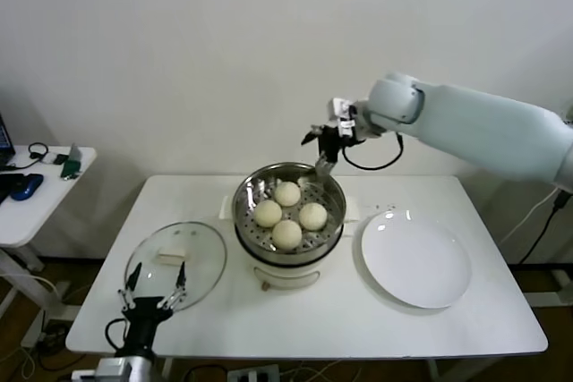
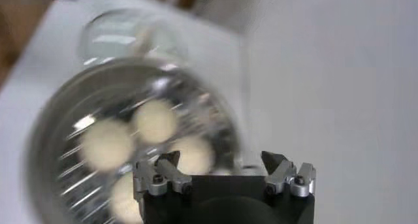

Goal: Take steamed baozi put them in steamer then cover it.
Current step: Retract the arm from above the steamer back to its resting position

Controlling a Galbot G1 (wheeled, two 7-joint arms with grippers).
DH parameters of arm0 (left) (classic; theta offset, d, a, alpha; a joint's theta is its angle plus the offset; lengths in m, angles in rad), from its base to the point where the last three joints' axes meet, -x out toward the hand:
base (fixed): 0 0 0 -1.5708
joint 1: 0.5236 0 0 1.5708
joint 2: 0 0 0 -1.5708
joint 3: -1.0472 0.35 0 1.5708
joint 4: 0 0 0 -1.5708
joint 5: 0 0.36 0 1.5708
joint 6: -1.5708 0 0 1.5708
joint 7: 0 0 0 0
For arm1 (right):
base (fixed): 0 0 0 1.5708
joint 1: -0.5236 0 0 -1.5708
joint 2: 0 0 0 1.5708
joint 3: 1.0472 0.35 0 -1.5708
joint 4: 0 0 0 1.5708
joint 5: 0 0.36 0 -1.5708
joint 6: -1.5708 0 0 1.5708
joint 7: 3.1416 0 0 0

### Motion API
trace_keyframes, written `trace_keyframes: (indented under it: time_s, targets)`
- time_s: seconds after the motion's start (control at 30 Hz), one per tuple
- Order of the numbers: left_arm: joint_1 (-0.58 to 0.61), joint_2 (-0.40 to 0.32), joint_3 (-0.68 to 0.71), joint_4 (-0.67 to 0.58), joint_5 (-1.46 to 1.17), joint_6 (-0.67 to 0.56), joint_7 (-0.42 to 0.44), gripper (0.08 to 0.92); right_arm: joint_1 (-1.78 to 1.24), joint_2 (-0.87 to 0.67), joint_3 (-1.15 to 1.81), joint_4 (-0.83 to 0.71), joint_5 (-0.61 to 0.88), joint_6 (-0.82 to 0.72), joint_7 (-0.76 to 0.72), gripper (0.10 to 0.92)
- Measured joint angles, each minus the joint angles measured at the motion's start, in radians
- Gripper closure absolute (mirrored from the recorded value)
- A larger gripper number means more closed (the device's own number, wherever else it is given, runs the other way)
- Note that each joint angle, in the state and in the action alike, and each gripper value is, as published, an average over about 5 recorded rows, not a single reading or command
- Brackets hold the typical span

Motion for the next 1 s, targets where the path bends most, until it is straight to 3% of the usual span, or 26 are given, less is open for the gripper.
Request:
trace_keyframes:
  time_s: [0.27, 0.53, 1.0]
  targets:
    - [-0.021, 0.017, 0.015, 0.015, 0.017, -0.008, 0.0, 0.177, -0.3, -0.178, 0.35, 0.086, -0.012, 0.012, 0.285, 0.203]
    - [-0.043, 0.026, 0.023, 0.038, 0.065, -0.035, -0.004, 0.177, -0.805, -0.276, 0.862, 0.2, -0.059, 0.049, 0.451, 0.203]
    - [-0.033, 0.043, 0.022, 0.065, 0.182, -0.096, -0.004, 0.177, -1.652, -0.085, 1.61, 0.317, -0.162, 0.286, 0.529, 0.203]
